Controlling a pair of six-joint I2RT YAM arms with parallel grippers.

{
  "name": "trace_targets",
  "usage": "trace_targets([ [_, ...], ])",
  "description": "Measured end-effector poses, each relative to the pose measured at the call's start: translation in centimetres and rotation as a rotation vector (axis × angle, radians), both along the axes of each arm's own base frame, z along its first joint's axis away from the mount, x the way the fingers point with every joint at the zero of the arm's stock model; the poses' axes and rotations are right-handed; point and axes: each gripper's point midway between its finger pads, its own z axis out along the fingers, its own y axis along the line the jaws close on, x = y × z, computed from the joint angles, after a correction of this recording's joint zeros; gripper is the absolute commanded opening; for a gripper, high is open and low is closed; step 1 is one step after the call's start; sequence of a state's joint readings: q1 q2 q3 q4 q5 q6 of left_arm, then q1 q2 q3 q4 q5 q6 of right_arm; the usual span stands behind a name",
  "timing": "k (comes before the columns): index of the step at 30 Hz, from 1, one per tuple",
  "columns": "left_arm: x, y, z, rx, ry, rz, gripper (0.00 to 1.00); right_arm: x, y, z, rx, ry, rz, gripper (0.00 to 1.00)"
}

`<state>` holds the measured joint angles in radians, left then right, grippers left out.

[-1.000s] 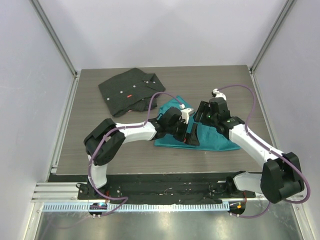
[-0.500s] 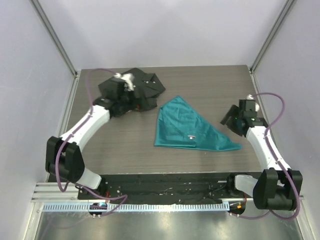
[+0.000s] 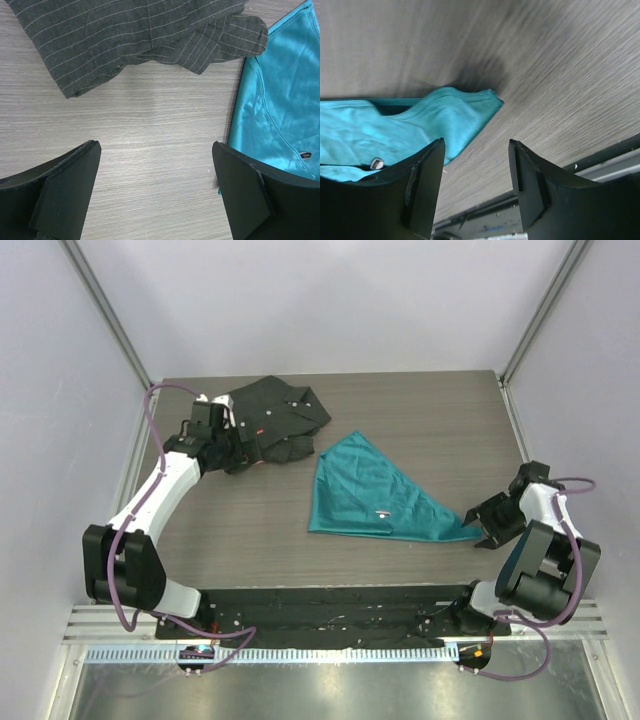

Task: Fold the napkin, place the utensils inside, and roll it up
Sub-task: Fold the napkin

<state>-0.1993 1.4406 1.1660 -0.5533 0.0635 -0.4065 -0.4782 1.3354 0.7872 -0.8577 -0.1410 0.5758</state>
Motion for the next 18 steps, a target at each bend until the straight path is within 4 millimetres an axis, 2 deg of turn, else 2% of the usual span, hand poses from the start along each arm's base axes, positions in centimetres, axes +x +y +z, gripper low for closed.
trace_targets([
  [5,-0.3,0.1,-0.2,0.008,0.014,-0.001,1.0,-0.8,-0.1,-1.5,0.029,0.101,-0.033,0.61],
  [10,-0.5,0.2,-0.5,0.012,0.029,-0.004,1.0,-0.8,-0.7,-1.9,0.014,0.114,-0.07,0.6],
  [18,-0.7,-0.2,-0.9,-0.001,0.046,-0.017,1.0,-0.2,-1.6,-3.0,0.0,0.121,-0.097,0.53],
])
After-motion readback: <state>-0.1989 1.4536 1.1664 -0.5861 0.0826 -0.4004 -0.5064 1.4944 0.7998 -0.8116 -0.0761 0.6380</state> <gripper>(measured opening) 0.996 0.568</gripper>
